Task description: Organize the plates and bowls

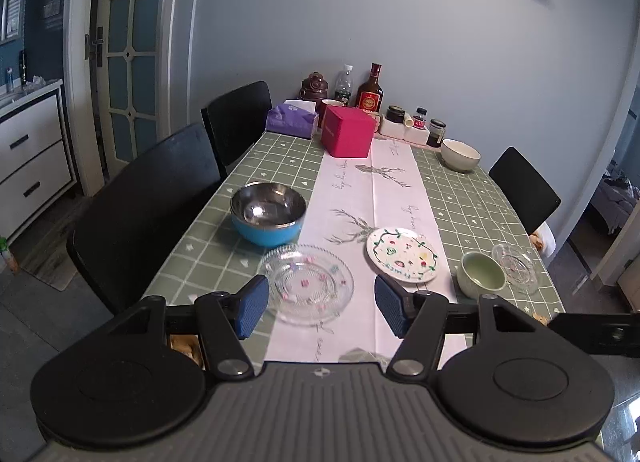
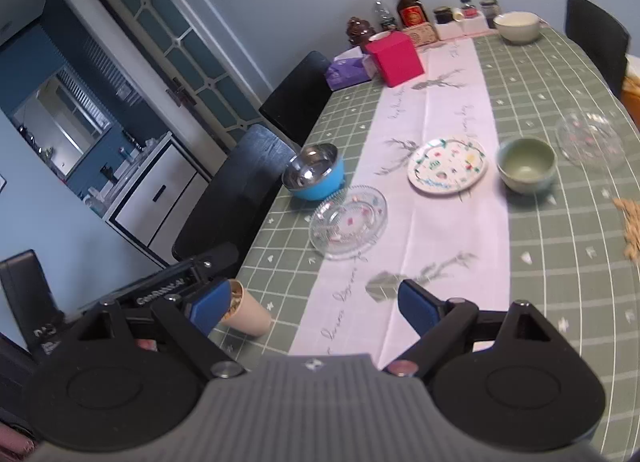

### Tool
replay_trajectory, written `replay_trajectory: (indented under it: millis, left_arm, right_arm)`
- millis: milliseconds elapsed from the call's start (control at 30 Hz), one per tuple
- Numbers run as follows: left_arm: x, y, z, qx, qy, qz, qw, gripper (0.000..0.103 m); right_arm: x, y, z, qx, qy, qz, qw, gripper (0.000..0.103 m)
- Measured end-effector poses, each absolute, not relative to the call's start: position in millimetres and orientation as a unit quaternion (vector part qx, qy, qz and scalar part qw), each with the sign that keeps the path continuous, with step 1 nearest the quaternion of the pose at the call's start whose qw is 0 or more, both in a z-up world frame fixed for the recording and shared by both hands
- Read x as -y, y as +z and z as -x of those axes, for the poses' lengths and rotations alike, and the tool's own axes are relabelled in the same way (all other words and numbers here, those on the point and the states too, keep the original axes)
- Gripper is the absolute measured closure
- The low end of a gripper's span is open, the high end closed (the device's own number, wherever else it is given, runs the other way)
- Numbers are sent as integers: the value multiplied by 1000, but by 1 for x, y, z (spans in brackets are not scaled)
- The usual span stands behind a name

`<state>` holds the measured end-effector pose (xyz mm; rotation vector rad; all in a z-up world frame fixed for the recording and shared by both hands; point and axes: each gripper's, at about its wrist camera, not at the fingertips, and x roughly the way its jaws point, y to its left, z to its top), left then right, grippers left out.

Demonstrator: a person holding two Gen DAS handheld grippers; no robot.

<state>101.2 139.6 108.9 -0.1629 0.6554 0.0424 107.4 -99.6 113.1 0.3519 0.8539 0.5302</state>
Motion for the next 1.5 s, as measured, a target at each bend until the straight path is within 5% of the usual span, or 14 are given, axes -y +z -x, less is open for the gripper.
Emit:
replay_trajectory:
  millis: [200, 367, 833, 1233, 1500]
  left_arm:
    - [-155, 128, -159, -315, 48, 36, 947, 31]
    - [-195, 118, -213, -319, 70, 92, 941, 31]
    - [-258, 20, -315, -343, 101, 84, 930, 29]
    - [-244, -39, -362, -391, 136, 4, 910, 31]
    - [-254, -50, -369, -416, 155, 54, 894, 36]
  right_arm:
    - [77, 120, -179, -423, 242, -182, 854, 15]
    - [49, 107, -246, -455, 232, -235, 827, 21]
    - [-53, 30, -387, -391, 210, -202, 873, 24]
    - [-95, -44, -423, -436, 150, -144, 876, 31]
    - [-108, -67, -424, -454, 141, -140, 869, 41]
